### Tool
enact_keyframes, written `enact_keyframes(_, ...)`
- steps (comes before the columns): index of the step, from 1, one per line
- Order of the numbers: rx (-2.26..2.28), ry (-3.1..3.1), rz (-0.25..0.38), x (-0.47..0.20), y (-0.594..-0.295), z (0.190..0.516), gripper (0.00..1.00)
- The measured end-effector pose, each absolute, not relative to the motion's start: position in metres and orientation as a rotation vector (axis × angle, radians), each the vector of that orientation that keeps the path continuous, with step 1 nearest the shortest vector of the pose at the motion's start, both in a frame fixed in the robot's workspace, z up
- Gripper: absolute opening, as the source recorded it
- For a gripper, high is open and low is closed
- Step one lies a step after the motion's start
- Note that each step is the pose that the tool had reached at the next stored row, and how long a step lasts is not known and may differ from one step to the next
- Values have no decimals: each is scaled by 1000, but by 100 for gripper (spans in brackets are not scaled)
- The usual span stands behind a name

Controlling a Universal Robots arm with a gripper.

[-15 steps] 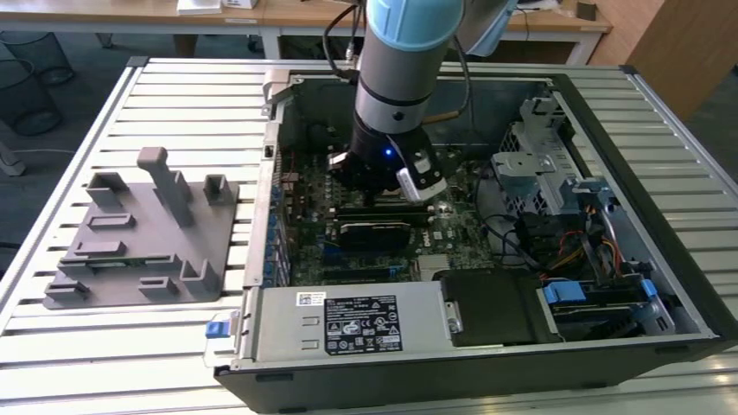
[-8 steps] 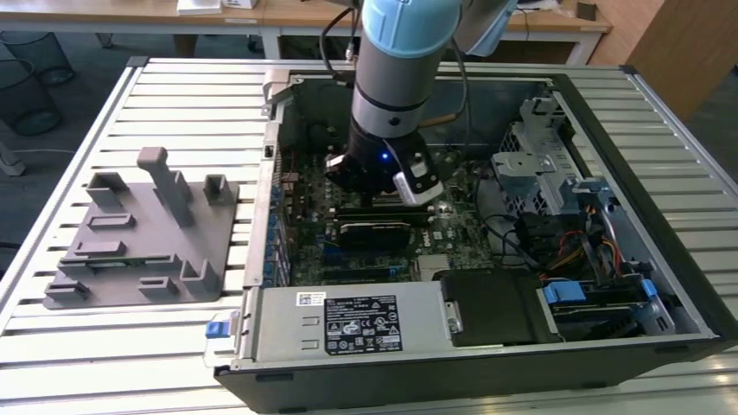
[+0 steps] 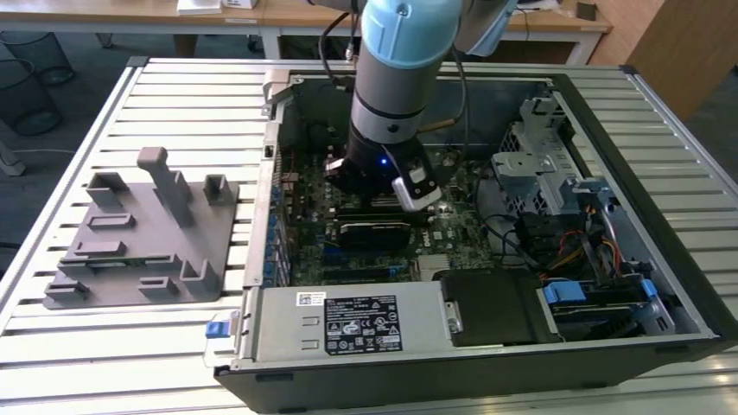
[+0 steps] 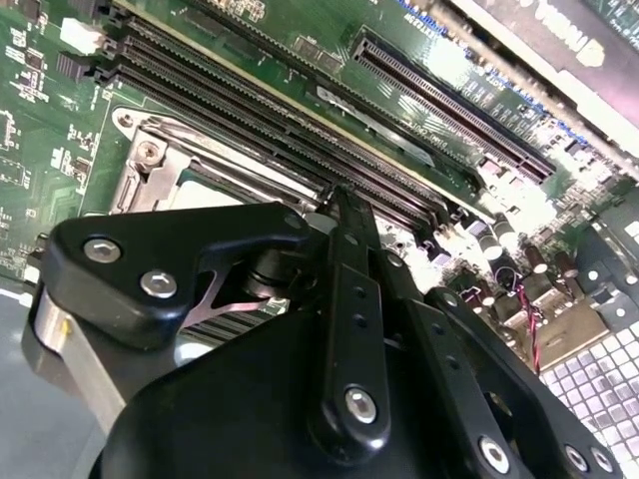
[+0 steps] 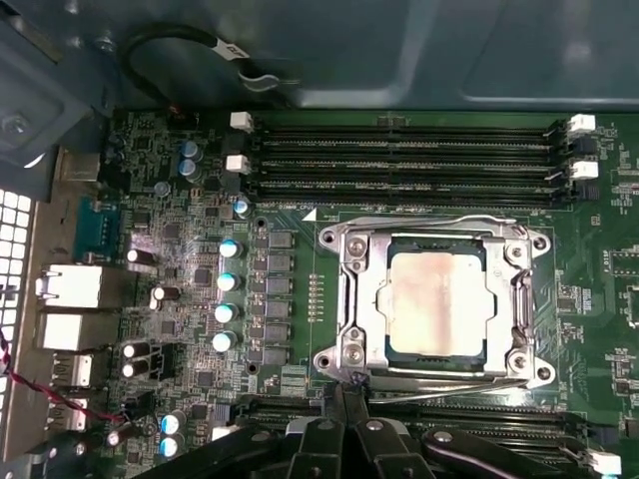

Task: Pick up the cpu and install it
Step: 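Install the second cpu locking lever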

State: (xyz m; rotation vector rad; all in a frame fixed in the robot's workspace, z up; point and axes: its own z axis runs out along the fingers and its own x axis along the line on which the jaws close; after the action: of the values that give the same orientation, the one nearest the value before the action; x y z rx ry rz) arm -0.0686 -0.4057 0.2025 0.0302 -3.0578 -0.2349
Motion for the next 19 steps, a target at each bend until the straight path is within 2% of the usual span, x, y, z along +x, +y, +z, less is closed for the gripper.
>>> enact_keyframes(9, 35, -3052, -302, -70, -412, 201, 11)
enact_keyframes(19, 41, -3047, -347, -74, -416, 195, 11)
